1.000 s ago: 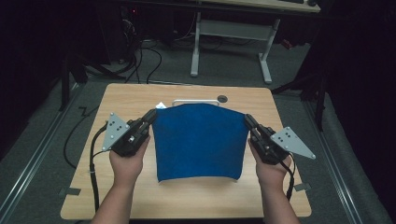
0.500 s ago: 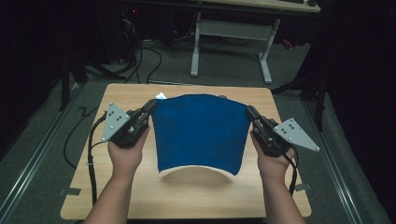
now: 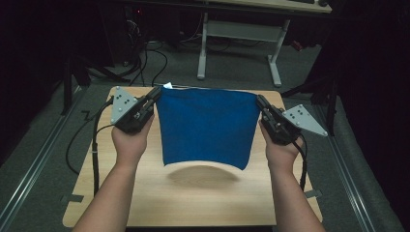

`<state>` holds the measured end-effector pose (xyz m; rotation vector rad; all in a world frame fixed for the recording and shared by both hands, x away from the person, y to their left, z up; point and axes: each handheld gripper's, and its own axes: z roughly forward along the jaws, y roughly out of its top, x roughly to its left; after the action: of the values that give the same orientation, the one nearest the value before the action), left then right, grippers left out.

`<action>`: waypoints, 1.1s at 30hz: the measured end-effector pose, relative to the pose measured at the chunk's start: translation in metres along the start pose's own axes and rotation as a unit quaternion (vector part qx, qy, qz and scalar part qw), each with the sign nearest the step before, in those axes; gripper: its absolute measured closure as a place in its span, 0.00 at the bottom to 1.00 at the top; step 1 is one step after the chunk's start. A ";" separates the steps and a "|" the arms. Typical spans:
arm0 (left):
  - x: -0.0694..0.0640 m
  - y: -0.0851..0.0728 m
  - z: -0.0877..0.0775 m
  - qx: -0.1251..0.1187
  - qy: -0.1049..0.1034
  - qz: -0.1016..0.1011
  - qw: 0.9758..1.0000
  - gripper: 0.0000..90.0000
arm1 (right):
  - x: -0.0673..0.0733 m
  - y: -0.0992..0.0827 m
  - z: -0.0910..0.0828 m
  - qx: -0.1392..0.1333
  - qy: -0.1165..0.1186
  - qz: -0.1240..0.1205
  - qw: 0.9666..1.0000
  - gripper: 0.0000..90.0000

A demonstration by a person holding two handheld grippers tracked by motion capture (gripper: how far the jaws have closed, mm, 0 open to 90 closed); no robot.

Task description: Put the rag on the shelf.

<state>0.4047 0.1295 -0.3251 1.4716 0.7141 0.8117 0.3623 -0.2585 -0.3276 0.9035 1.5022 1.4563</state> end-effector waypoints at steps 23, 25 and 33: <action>0.040 -0.010 0.066 0.052 0.046 0.023 0.997 0.98 | -0.022 0.000 0.075 0.039 -0.008 0.008 0.999 0.98; 0.043 -0.010 0.069 0.047 0.049 0.021 0.997 0.98 | -0.024 -0.001 0.082 0.045 -0.009 0.008 0.999 0.98; 0.054 -0.024 0.095 0.093 0.055 0.022 0.994 0.98 | -0.034 -0.017 0.111 0.081 -0.013 0.002 0.997 0.98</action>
<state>0.5140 0.1219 -0.3461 1.6248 0.8609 0.8843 0.4780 -0.2472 -0.3394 1.0201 1.6169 1.3346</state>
